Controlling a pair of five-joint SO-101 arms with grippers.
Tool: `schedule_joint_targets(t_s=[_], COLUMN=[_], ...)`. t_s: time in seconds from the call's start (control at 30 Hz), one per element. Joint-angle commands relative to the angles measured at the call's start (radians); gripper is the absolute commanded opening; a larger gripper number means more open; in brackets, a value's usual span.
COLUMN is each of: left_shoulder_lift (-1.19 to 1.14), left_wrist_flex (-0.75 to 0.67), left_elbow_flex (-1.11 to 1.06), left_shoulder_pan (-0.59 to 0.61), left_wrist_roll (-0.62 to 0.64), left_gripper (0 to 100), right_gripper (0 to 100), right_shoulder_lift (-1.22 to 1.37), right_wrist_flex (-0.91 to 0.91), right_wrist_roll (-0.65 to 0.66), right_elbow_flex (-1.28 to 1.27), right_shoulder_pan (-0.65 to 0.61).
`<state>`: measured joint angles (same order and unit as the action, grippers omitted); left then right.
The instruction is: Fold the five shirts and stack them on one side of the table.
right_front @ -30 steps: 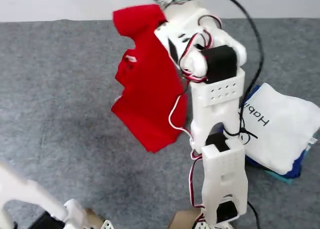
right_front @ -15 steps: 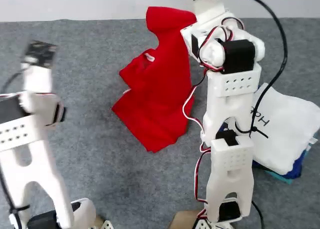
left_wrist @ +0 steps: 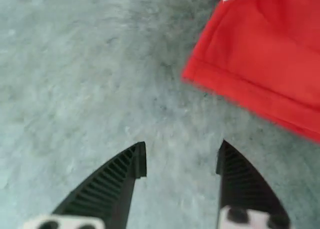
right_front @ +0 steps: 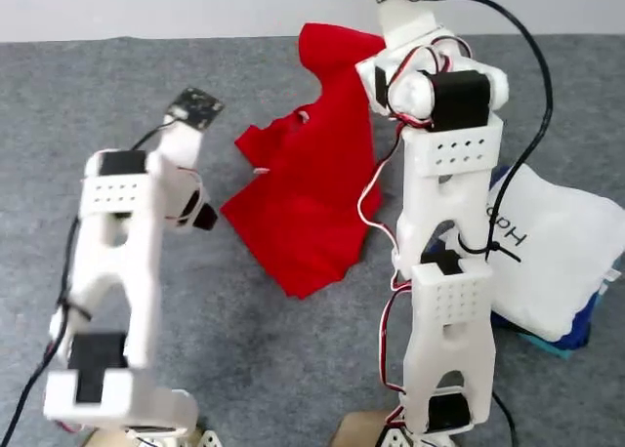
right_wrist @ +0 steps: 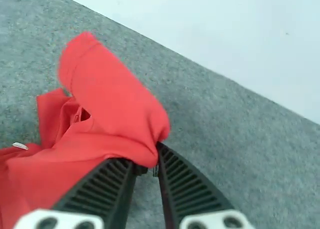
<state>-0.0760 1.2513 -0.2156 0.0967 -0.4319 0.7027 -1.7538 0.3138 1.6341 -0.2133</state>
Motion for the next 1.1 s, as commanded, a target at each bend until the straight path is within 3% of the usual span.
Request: schedule_joint_targets(t_s=[0.0,0.47,0.7,0.93,1.07], left_shoulder_lift=[-0.118,-0.512,-0.703,-0.919,-0.930], left_wrist_flex=[-0.029,-0.018,0.221,0.482,0.505], left_elbow_flex=[0.122,0.484,0.740,1.086,1.198], left_shoulder_pan=[-0.037,-0.078,-0.117,-0.127,-0.097], left_wrist_roll=[-0.012,-0.011,-0.014,-0.083,-0.029], left_gripper=[24,24,22,5,0], right_gripper=[1.0,1.0,1.0,1.0,1.0], right_shoulder_lift=[-0.007,-0.005,-0.005,-0.005,-0.007], right_wrist_flex=[-0.039,-0.039,-0.039,-0.038,-0.038], right_wrist_roll=[-0.003,-0.002,-0.002,-0.002,-0.002], right_elbow_flex=[0.041,0.041,0.041,0.041,0.046], right_shoulder_pan=[0.012,0.015,0.015,0.015,0.016])
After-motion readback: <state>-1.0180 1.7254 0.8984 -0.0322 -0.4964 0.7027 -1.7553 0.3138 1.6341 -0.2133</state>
